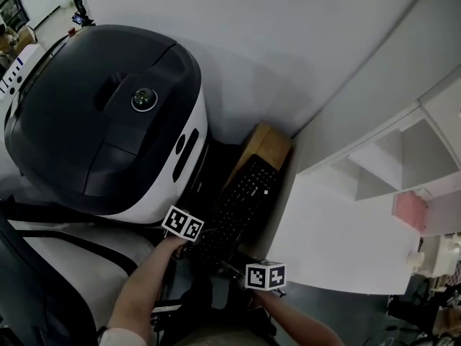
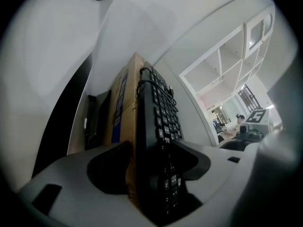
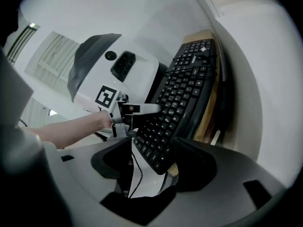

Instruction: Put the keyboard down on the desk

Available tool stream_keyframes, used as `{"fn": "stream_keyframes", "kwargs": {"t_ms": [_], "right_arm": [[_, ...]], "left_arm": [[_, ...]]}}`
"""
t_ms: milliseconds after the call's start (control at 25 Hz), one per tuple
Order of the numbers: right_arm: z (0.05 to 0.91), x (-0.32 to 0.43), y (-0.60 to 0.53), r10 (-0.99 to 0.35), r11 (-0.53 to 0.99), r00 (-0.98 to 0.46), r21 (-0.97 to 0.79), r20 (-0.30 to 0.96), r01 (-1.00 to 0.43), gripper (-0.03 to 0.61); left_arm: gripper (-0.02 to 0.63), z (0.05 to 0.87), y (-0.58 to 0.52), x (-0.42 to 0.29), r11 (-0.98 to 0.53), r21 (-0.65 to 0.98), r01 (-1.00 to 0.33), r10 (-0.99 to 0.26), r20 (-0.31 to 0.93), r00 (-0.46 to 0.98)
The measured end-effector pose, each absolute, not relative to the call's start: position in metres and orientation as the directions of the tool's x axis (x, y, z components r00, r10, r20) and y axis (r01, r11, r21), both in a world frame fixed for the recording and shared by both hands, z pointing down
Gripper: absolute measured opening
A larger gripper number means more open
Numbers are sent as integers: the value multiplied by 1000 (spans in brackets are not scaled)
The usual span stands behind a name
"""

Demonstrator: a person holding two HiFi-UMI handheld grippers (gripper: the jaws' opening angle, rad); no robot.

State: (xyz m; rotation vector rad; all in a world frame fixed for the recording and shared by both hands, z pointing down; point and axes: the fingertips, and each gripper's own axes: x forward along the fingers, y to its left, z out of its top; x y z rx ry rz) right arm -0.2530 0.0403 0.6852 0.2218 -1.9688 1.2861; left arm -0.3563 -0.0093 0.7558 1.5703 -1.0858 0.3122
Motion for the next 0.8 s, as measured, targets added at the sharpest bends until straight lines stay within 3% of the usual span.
{"fn": "stream_keyframes", "kwargs": {"t_ms": [200, 480, 800], "right_arm": [[729, -249, 23, 180, 466, -640, -637, 747, -614, 297], [751, -253, 1, 119, 340, -650, -646, 751, -683, 311], [744, -260, 1, 156, 224, -722, -736, 674, -638, 314]], "left_arm": [[245, 754, -5, -361, 118, 648, -753, -482, 700, 527], [231, 749, -4, -362, 144, 615, -776, -488, 726, 485], [213, 739, 6, -358, 183, 635, -750, -473, 726, 499]]}}
